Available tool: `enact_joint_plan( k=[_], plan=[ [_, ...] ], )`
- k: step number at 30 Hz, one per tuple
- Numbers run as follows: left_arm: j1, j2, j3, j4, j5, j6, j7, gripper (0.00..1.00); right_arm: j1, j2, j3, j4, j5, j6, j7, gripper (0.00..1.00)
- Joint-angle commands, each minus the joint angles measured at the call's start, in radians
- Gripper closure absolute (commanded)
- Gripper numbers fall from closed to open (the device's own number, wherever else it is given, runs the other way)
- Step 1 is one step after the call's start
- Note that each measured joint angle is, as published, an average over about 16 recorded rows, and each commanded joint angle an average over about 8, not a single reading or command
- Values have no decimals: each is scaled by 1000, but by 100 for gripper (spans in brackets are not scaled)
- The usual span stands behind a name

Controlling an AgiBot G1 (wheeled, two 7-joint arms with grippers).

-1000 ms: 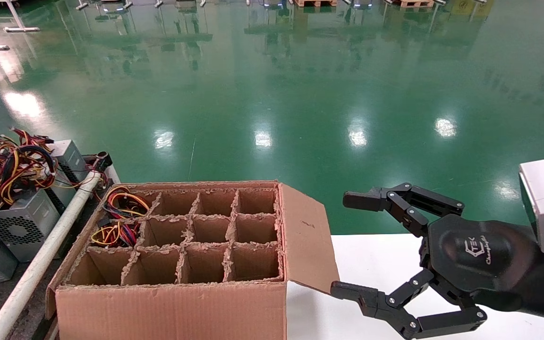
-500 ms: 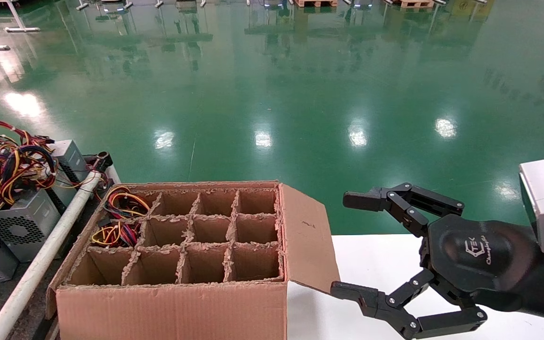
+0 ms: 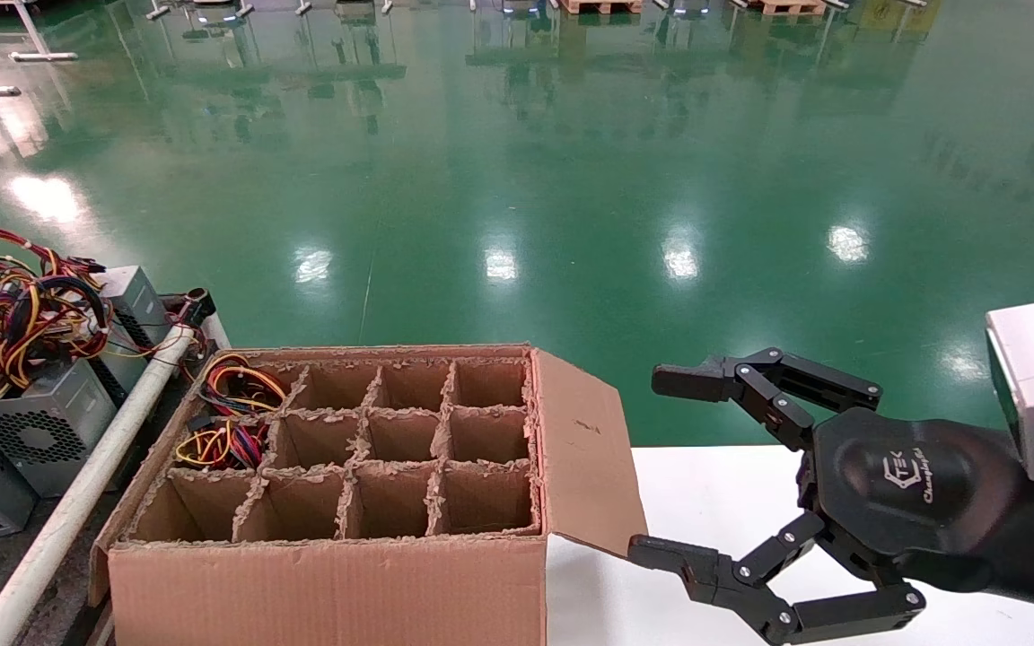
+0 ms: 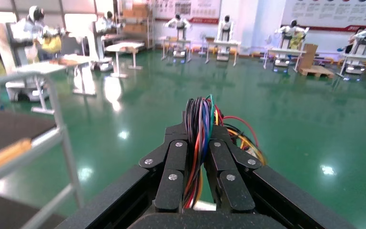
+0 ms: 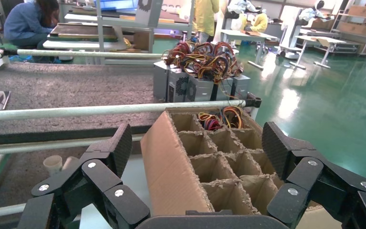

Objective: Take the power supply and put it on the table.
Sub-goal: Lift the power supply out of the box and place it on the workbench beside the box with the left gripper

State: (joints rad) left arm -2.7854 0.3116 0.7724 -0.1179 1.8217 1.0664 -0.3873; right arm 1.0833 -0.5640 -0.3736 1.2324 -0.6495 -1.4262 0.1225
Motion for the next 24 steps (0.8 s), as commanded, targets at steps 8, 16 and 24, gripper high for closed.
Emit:
enact_joint_plan(
  k=[8,16,24],
  plan=[
    [-67,-70,55,-7,110,43,-46,100,0,0,0,0,0,0,0,0],
    [-67,-72,58,-7,114,45,-47,100,0,0,0,0,0,0,0,0],
    [-53,-64,52,-6,102,43,-42,100,0,0,0,0,0,0,0,0]
  ],
)
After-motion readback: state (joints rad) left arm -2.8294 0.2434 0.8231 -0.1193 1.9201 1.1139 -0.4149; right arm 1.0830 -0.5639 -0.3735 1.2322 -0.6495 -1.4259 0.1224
